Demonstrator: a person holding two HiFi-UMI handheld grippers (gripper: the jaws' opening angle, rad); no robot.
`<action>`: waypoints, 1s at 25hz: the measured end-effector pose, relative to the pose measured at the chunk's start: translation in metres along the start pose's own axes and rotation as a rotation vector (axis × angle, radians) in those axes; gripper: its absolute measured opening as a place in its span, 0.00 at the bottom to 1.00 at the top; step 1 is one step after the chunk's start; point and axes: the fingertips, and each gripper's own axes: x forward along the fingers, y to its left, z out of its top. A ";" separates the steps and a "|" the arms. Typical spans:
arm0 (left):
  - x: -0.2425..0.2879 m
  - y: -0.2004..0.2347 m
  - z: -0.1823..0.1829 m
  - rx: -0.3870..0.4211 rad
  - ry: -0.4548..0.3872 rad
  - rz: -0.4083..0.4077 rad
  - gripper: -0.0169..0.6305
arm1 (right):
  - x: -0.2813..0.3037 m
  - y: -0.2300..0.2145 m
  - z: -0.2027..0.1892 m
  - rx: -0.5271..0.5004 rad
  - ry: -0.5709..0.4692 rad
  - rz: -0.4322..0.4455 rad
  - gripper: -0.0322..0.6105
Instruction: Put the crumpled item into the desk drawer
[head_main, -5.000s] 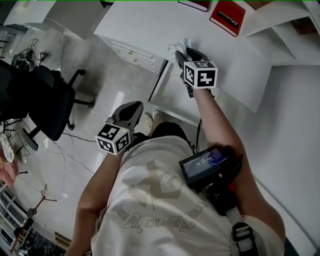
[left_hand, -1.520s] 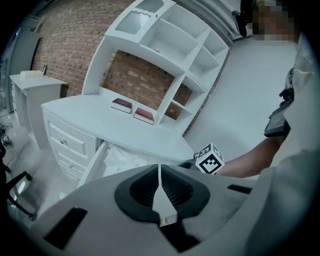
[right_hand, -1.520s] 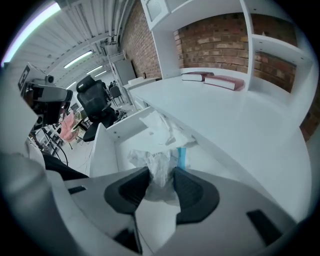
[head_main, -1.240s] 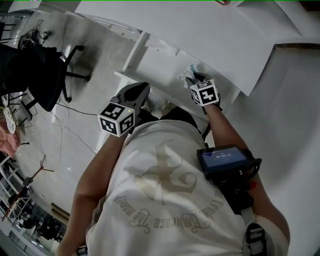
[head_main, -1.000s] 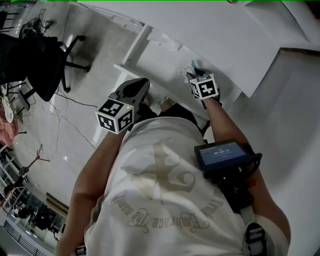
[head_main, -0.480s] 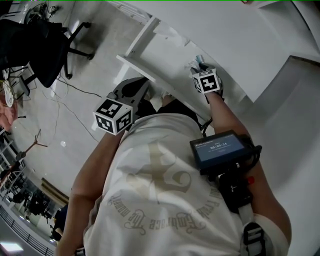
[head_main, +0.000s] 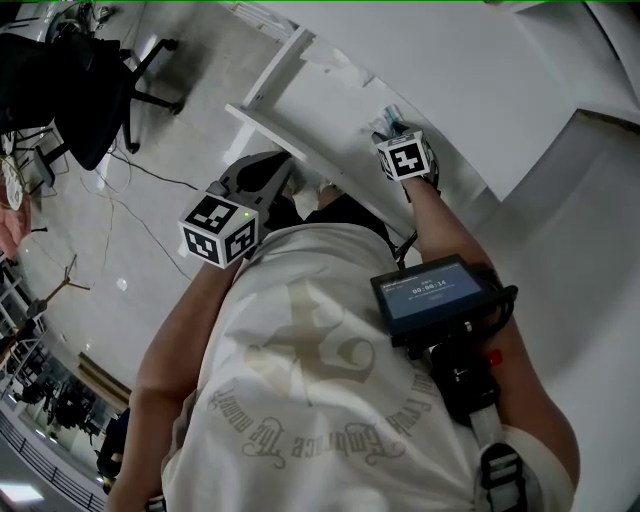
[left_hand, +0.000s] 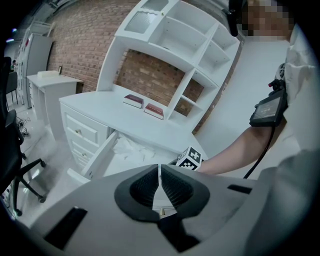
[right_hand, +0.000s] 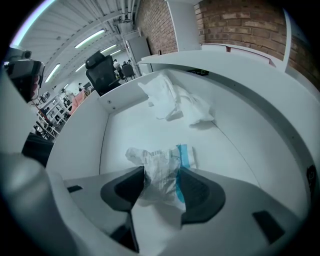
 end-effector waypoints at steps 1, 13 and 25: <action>0.001 0.000 -0.001 0.003 0.002 -0.003 0.08 | 0.000 0.000 0.000 0.002 -0.002 0.002 0.42; 0.012 -0.013 0.010 0.045 -0.014 -0.052 0.08 | -0.020 -0.006 0.010 0.065 -0.090 -0.006 0.44; 0.006 -0.008 0.020 0.108 -0.035 -0.123 0.08 | -0.045 0.004 0.014 0.093 -0.142 -0.072 0.33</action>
